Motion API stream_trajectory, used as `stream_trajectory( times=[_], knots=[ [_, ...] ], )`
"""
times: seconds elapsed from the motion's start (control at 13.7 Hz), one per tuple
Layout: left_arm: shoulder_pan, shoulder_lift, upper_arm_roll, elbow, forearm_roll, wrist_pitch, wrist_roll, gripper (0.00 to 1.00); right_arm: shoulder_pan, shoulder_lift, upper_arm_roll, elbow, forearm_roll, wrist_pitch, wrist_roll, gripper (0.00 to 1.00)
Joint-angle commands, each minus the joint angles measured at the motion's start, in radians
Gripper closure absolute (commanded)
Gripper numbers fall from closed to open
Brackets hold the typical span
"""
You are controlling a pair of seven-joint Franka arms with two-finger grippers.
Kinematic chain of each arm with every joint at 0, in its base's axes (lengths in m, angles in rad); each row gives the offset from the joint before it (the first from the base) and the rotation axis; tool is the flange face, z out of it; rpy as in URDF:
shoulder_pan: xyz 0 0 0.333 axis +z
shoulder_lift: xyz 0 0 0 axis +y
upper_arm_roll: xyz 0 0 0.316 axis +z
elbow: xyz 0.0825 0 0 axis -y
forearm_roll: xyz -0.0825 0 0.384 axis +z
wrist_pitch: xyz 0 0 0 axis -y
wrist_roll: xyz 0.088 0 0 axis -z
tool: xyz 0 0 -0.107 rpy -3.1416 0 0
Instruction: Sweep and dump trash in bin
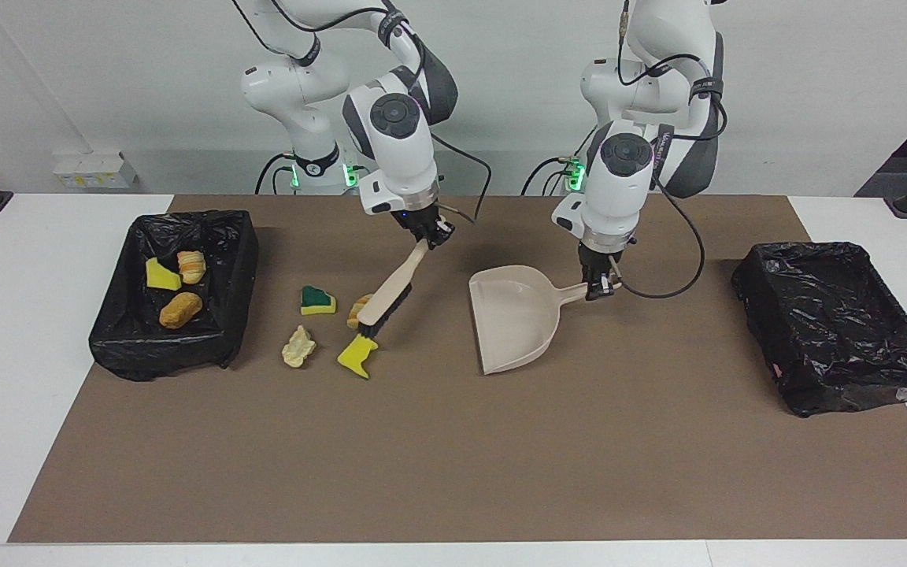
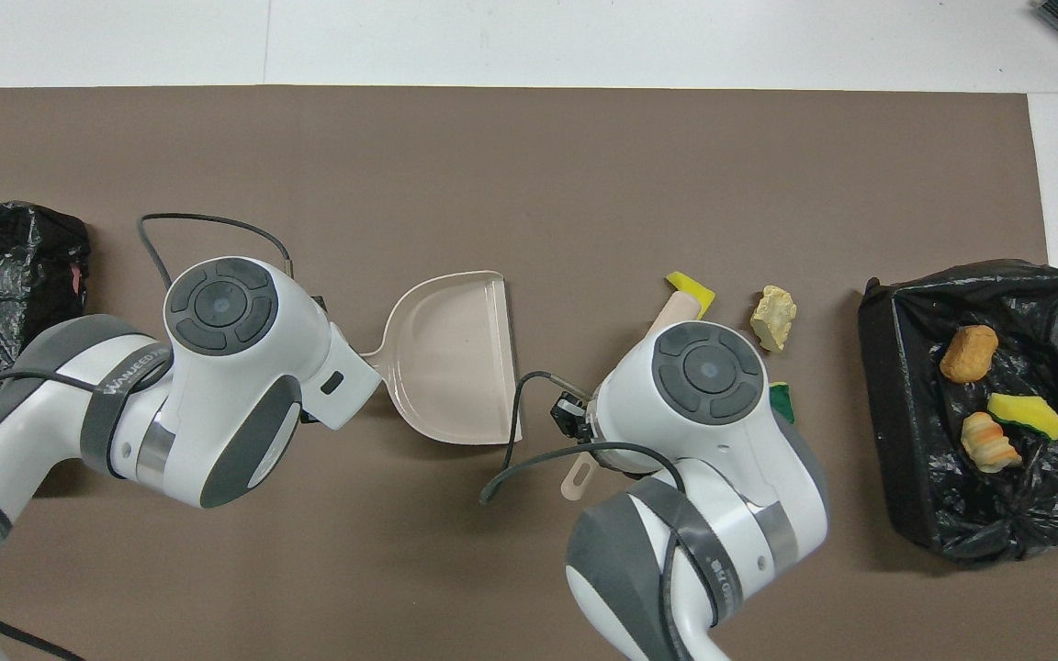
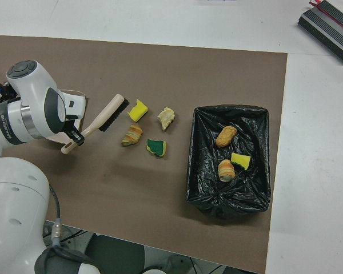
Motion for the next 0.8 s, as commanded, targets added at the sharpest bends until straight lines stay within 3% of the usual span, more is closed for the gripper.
stream_trajectory(
  times=[0.0,0.36,0.73],
  knots=[
    [-0.016,-0.034,0.013,-0.039,0.015,0.029,0.006,1.0,-0.074,0.003,0.009,-0.017,-0.081,0.016,-0.215,1.0],
    [-0.016,-0.034,0.013,-0.039,0.015,0.028,-0.003,1.0,-0.201,0.007,0.009,-0.052,-0.216,0.047,-0.637,1.0],
    [-0.016,-0.034,0.012,-0.041,0.015,0.029,-0.005,1.0,-0.25,0.023,0.009,-0.033,-0.428,0.034,-0.765,1.0]
  ],
)
